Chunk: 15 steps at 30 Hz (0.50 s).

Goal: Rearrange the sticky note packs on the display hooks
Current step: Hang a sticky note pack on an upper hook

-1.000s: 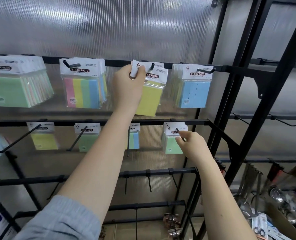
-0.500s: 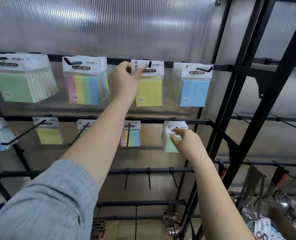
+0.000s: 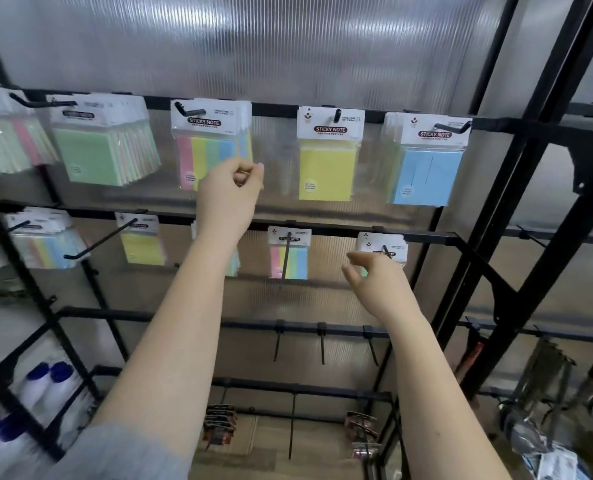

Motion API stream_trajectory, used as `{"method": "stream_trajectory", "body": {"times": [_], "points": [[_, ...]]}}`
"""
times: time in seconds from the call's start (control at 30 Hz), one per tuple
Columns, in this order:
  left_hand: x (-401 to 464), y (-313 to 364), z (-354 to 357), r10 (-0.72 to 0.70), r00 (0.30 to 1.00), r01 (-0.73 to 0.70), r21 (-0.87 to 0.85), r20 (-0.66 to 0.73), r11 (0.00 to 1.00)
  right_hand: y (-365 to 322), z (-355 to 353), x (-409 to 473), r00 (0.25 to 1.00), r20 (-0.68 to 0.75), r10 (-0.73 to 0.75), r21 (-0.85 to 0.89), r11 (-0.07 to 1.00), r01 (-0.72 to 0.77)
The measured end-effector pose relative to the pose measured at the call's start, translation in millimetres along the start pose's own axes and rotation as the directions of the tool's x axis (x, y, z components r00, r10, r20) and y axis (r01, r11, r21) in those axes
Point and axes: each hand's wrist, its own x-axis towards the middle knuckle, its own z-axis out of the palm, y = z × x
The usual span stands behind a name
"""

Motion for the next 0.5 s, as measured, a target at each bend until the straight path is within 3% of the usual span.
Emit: {"method": "stream_trajectory", "body": {"times": [0.13,0.5], "points": [[-10.8,-31.2,-26.9,-0.042,0.999,0.038,0.104,0.035,0.994,-18.4,16.3,0.5,1.000,0.009,-0.002,0.031,1.000,0.002],[22.3,-132.5,-138.8,-0.175,0.985,0.174,0.139,-0.003,0.975,-106.8,108.6,11.6,0.998,-0.056,0.038,0.024,0.999,-0.037]]}}
